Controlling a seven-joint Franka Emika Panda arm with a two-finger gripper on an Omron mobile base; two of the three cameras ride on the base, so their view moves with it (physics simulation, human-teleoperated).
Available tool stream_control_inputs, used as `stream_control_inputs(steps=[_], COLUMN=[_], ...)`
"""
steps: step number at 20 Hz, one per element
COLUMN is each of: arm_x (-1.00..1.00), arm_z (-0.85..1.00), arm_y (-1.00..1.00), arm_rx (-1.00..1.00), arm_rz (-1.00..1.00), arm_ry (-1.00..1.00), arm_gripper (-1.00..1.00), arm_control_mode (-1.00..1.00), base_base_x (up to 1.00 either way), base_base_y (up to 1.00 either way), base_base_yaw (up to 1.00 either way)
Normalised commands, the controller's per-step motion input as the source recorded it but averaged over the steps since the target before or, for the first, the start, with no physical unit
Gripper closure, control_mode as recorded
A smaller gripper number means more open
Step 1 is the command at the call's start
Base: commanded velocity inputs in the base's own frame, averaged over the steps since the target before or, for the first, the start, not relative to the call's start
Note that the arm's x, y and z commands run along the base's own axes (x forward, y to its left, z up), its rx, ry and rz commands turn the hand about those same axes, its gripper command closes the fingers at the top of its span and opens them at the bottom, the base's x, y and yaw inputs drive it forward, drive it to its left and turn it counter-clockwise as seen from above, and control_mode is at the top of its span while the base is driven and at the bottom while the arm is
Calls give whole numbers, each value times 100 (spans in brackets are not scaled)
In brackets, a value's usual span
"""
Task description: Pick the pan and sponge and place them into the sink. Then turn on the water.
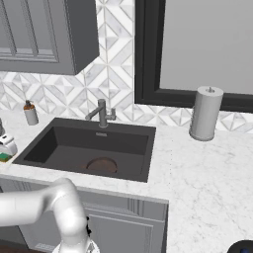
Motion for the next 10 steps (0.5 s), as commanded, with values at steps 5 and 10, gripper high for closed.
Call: stream_control_inputs(steps=[5,10], arm_x=[13,7], arm_z=[-2,-23], arm_y=[15,0], arm_rx=[-2,0], arm_rz=[0,0], arm_ry=[0,0], arm_gripper=[-100,-100], arm_control_mode=[-100,-100], base_base_x=[0,0], base_base_y=[0,0], base_base_yaw=[0,0])
